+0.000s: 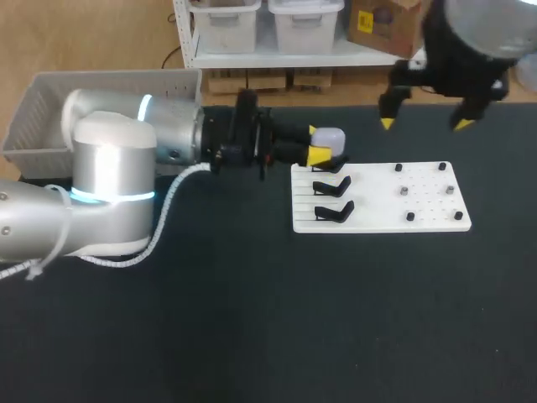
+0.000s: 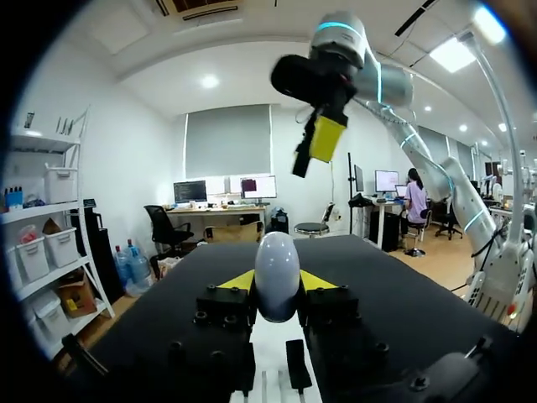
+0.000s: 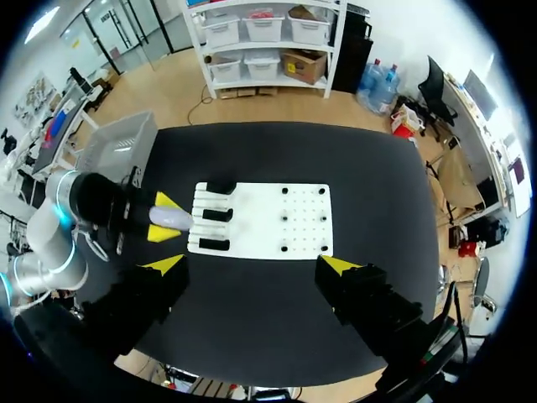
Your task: Pick up each earbud case from the left stands, insert the matching earbuds, close the lid, and place the case in the box.
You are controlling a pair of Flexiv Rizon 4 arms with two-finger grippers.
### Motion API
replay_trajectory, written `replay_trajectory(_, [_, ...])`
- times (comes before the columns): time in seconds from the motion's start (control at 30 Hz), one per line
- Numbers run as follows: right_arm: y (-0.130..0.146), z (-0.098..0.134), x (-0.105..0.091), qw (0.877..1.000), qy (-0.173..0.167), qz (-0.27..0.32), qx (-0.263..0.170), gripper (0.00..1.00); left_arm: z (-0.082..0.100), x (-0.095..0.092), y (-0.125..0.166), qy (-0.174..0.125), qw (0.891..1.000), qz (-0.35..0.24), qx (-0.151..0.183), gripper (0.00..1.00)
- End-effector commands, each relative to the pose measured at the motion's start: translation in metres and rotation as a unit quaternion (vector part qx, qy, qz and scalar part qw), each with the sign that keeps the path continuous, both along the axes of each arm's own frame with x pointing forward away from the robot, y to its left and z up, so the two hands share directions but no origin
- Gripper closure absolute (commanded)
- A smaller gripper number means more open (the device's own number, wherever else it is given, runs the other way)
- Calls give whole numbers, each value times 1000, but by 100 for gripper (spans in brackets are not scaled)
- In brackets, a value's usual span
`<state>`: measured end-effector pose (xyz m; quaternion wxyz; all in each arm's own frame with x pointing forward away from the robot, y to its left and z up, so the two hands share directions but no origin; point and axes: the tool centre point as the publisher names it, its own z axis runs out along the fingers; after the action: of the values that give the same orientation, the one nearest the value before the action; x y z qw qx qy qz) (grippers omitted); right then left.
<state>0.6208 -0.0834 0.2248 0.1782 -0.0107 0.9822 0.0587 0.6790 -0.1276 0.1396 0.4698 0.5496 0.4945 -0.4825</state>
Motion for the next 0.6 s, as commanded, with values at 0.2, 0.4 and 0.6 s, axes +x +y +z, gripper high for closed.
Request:
replay_trajectory(0.2, [-22, 6, -40, 994, -100, -1, 35, 0, 57, 11, 76, -61, 989, 137, 15, 100])
replay_trajectory(0.4, [-22, 6, -40, 994, -100, -1, 35, 0, 63, 74, 147, -62, 961, 271, -5, 100])
replay_trajectory(0.6, [-22, 6, -40, 994, -100, -1, 35, 0, 44, 137, 218, -51, 925, 375, 15, 100])
